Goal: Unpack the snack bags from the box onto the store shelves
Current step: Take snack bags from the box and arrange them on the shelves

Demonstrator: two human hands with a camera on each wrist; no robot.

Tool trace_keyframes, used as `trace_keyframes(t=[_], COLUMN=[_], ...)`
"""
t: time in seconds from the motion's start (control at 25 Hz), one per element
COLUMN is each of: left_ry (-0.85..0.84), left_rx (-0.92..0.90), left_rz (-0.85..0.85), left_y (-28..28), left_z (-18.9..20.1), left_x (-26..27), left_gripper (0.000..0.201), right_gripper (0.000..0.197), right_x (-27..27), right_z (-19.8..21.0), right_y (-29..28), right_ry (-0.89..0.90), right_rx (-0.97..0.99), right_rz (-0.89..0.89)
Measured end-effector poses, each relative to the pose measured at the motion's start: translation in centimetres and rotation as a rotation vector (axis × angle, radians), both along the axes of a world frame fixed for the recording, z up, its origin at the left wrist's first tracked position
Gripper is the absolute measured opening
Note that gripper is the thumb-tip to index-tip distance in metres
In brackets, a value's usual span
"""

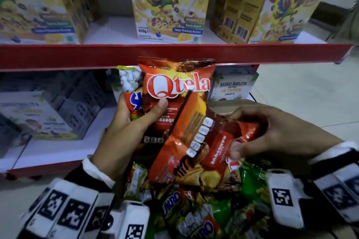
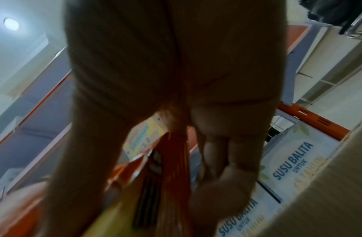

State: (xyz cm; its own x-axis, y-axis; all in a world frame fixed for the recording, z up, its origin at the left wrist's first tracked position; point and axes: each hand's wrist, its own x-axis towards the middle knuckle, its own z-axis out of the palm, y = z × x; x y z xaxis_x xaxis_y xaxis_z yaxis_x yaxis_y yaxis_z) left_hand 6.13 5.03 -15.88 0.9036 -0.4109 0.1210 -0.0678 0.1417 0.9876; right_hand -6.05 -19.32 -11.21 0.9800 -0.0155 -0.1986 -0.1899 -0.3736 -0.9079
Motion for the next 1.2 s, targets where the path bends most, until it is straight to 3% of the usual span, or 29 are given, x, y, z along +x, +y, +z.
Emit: trace_keyframes(t=[0.08,0.2,0.36,0.52,0.64,0.76,0.92,1.08,1.2], left_ry=[-0.011,0.003,0.114,0.132,0.101,0.046,-0.005,-0.016,0.0], left_rx=[-0.016,-0.022,-0.109,-0.127,-0.077,-0.007,0.048,0.08,0.041], left_rz=[-0.019,-0.036,-0.061,-0.054,0.005,0.068,0.119,0.128,0.151], left_y=[-0.2,-0.3,-0.4,-0.7,-1.1,-1.1,-0.8,-0.7,-1.0], left_z=[-0.3,-0.6,-0.4,-0.1,-0.3,-0.6,-1.1,-1.3,-0.9], left_x=[0.1,0.2,0.0,-0.6,-0.9,-0.9,-0.5,-0.5,-0.5], left_gripper=[0.068,0.058,0.044,0.051,0.052,0.042,0.032,0.032,0.041], right_gripper=[0.065,0.078,0.059,0.042,0.06,0.082,0.049,0.045,0.052], right_x=[0.5,1.2,1.7,1.9,1.7,1.0,0.0,0.1,0.3], right_z=[-0.7,-1.9,-2.3,-2.8,-2.9,-2.5,-2.4,-2.3,-2.2], right_y=[0.3,1.0,2.6,3.5,3.1,2.2,0.7,0.6,0.6], right_ry=[-0.038,-0.054,-0.166,-0.144,-0.049,0.092,0.146,0.11,-0.001], right_rx=[0.01,0.224,0.306,0.399,0.343,0.417,0.587,0.665,0.711], right_rz=[-0.105,-0.292,-0.391,-0.324,-0.304,-0.206,-0.143,-0.204,-0.382])
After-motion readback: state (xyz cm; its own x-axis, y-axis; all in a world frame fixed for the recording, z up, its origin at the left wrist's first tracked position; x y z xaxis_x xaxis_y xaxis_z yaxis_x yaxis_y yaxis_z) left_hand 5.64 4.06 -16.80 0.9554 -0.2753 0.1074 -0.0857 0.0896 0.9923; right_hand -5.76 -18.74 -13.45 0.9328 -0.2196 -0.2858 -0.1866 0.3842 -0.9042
